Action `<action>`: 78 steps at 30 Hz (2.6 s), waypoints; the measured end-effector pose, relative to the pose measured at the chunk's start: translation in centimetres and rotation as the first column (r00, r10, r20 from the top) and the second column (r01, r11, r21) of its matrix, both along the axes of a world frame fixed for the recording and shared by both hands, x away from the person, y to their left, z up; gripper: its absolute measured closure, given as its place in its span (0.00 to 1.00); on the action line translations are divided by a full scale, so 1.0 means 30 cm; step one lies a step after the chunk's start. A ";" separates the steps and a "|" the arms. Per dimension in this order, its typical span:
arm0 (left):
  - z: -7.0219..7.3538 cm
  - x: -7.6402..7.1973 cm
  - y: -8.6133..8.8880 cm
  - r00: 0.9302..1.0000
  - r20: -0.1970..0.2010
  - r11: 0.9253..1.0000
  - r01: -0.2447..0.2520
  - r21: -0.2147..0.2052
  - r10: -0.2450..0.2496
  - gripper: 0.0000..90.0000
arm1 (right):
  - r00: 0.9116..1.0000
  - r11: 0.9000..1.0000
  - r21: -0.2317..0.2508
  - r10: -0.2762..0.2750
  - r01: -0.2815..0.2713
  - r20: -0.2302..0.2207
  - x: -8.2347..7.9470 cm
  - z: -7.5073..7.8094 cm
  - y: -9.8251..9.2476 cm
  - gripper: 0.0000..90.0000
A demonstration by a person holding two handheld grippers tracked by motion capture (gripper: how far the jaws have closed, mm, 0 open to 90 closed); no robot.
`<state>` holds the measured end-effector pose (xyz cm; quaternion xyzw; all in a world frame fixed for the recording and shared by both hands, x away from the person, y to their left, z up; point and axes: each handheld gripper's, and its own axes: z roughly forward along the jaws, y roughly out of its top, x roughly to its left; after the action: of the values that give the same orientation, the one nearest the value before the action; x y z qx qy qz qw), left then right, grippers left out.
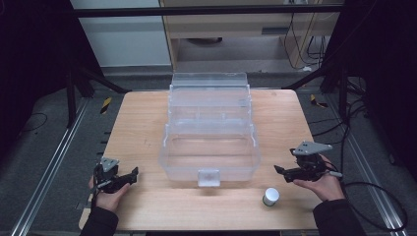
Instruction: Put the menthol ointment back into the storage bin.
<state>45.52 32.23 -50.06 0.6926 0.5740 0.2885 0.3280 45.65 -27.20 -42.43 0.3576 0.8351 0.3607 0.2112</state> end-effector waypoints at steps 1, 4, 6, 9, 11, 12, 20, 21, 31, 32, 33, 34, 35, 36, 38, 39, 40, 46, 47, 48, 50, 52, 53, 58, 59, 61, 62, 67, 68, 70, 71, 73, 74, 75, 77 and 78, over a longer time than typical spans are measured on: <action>0.000 0.000 0.000 1.000 -0.003 1.000 -0.003 0.002 0.003 0.14 | 1.000 1.000 -0.005 0.008 -0.008 -0.005 -0.002 0.005 0.001 0.19; 0.000 0.000 0.001 1.000 -0.008 1.000 -0.007 0.007 0.007 0.15 | 0.999 0.999 -0.014 0.031 -0.031 -0.025 -0.005 0.017 0.002 0.19; 0.001 0.000 0.003 1.000 -0.007 1.000 -0.007 0.000 0.007 0.16 | 0.996 0.996 -0.046 0.073 -0.075 -0.056 -0.011 0.035 0.009 0.20; 0.002 -0.001 0.004 1.000 -0.009 1.000 -0.003 -0.003 0.003 0.16 | 0.990 0.990 -0.062 0.118 -0.124 -0.082 -0.014 0.049 0.021 0.20; 0.002 -0.001 0.004 1.000 -0.009 1.000 -0.001 -0.003 0.001 0.16 | 0.985 0.985 -0.085 0.141 -0.150 -0.101 -0.017 0.057 0.032 0.20; 0.002 -0.001 0.003 1.000 -0.011 1.000 -0.001 -0.001 0.001 0.17 | 0.981 0.980 -0.104 0.159 -0.171 -0.112 -0.018 0.060 0.040 0.20; 0.006 -0.003 0.008 1.000 -0.004 1.000 0.000 -0.001 0.000 0.17 | 0.941 0.943 -0.155 0.260 -0.296 -0.216 -0.027 0.081 0.088 0.23; 0.007 -0.004 0.009 1.000 -0.002 1.000 0.000 -0.002 0.000 0.17 | 0.936 0.935 -0.169 0.273 -0.312 -0.221 -0.029 0.081 0.095 0.23; 0.009 -0.006 0.010 1.000 -0.002 1.000 -0.001 -0.003 0.001 0.16 | 0.889 0.874 -0.245 0.343 -0.420 -0.302 -0.054 0.096 0.144 0.29; 0.010 -0.006 0.010 1.000 -0.002 1.000 0.000 -0.003 0.000 0.16 | 0.884 0.864 -0.257 0.353 -0.434 -0.305 -0.055 0.099 0.147 0.30; 0.010 -0.006 0.010 1.000 -0.002 1.000 0.000 -0.003 0.000 0.16 | 0.884 0.864 -0.257 0.353 -0.434 -0.305 -0.055 0.099 0.147 0.30; 0.010 -0.007 0.009 1.000 -0.001 1.000 0.000 -0.001 0.000 0.16 | 0.881 0.860 -0.260 0.356 -0.440 -0.313 -0.057 0.101 0.150 0.30; 0.010 -0.006 0.008 1.000 0.001 1.000 0.001 0.000 -0.001 0.16 | 0.871 0.847 -0.270 0.366 -0.458 -0.327 -0.064 0.103 0.160 0.31; 0.010 -0.006 0.007 1.000 0.001 1.000 0.001 0.002 -0.001 0.16 | 0.865 0.839 -0.276 0.374 -0.470 -0.334 -0.066 0.102 0.165 0.32; 0.010 -0.006 0.007 1.000 0.001 1.000 0.001 0.004 -0.001 0.16 | 0.856 0.824 -0.292 0.380 -0.486 -0.352 -0.071 0.098 0.174 0.33; 0.010 -0.006 0.008 1.000 0.000 1.000 0.001 0.006 -0.001 0.16 | 0.847 0.810 -0.303 0.390 -0.502 -0.360 -0.073 0.094 0.180 0.34; 0.010 -0.006 0.008 1.000 0.000 1.000 0.001 0.006 -0.001 0.16 | 0.847 0.810 -0.303 0.390 -0.502 -0.360 -0.073 0.094 0.180 0.34; 0.010 -0.006 0.010 1.000 -0.003 1.000 0.003 0.003 -0.003 0.17 | 0.818 0.766 -0.333 0.414 -0.550 -0.399 -0.083 0.074 0.206 0.37; 0.010 -0.006 0.010 1.000 -0.002 1.000 0.002 0.003 -0.002 0.17 | 0.818 0.765 -0.337 0.407 -0.549 -0.407 -0.087 0.070 0.211 0.37; 0.010 -0.006 0.010 1.000 -0.002 1.000 0.002 0.003 -0.002 0.17 | 0.818 0.765 -0.337 0.407 -0.549 -0.407 -0.087 0.070 0.211 0.37; 0.011 -0.006 0.009 1.000 0.000 1.000 0.002 0.006 -0.002 0.17 | 0.806 0.744 -0.352 0.417 -0.568 -0.421 -0.088 0.059 0.217 0.38; 0.012 -0.008 0.009 1.000 0.001 1.000 0.002 0.003 -0.002 0.17 | 0.798 0.728 -0.363 0.424 -0.582 -0.428 -0.089 0.048 0.222 0.39; 0.012 -0.008 0.009 1.000 0.001 1.000 0.002 0.003 -0.002 0.17 | 0.798 0.728 -0.363 0.424 -0.582 -0.428 -0.089 0.048 0.222 0.39; 0.012 -0.007 0.009 1.000 -0.001 1.000 0.004 0.004 -0.004 0.17 | 0.784 0.702 -0.380 0.429 -0.602 -0.449 -0.093 0.015 0.240 0.42; 0.013 -0.008 0.008 1.000 0.002 1.000 0.003 0.004 -0.003 0.17 | 0.782 0.701 -0.381 0.422 -0.602 -0.459 -0.093 0.009 0.244 0.42; 0.014 -0.009 0.008 1.000 0.005 1.000 0.003 0.004 -0.003 0.17 | 0.775 0.689 -0.390 0.421 -0.611 -0.471 -0.088 -0.003 0.252 0.44; 0.014 -0.009 0.008 1.000 0.005 1.000 0.003 0.004 -0.003 0.17 | 0.775 0.689 -0.390 0.421 -0.611 -0.471 -0.088 -0.003 0.252 0.44; 0.009 -0.006 0.006 1.000 -0.011 1.000 0.014 0.008 -0.014 0.18 | 0.767 0.671 -0.404 0.416 -0.622 -0.489 -0.077 -0.031 0.263 0.49; 0.010 -0.006 0.007 1.000 -0.010 1.000 0.017 0.007 -0.017 0.18 | 0.768 0.672 -0.406 0.410 -0.619 -0.492 -0.075 -0.032 0.264 0.50; 0.011 -0.007 0.007 1.000 -0.008 1.000 0.017 0.007 -0.017 0.18 | 0.767 0.677 -0.400 0.406 -0.618 -0.498 -0.074 -0.034 0.265 0.52; 0.011 -0.007 0.006 1.000 -0.008 1.000 0.016 0.008 -0.016 0.19 | 0.764 0.677 -0.398 0.404 -0.620 -0.504 -0.070 -0.037 0.266 0.54; 0.010 -0.007 0.006 1.000 -0.010 1.000 0.017 0.008 -0.017 0.19 | 0.763 0.677 -0.398 0.399 -0.619 -0.509 -0.068 -0.037 0.266 0.55; 0.010 -0.007 0.005 1.000 -0.008 1.000 0.017 0.009 -0.017 0.19 | 0.762 0.682 -0.393 0.394 -0.617 -0.514 -0.065 -0.036 0.267 0.55; 0.010 -0.007 0.005 1.000 -0.008 1.000 0.018 0.008 -0.018 0.19 | 0.761 0.683 -0.390 0.394 -0.618 -0.516 -0.064 -0.037 0.267 0.55; 0.010 -0.007 0.005 1.000 -0.007 1.000 0.019 0.010 -0.019 0.19 | 0.761 0.684 -0.389 0.392 -0.617 -0.517 -0.064 -0.037 0.267 0.55; 0.010 -0.006 0.005 1.000 -0.008 1.000 0.018 0.011 -0.018 0.19 | 0.762 0.687 -0.387 0.389 -0.615 -0.518 -0.064 -0.040 0.268 0.55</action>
<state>45.33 32.38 -49.77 0.7007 0.5673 0.2861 0.3246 43.74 -19.14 -43.62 0.1003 0.9918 0.0770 0.0197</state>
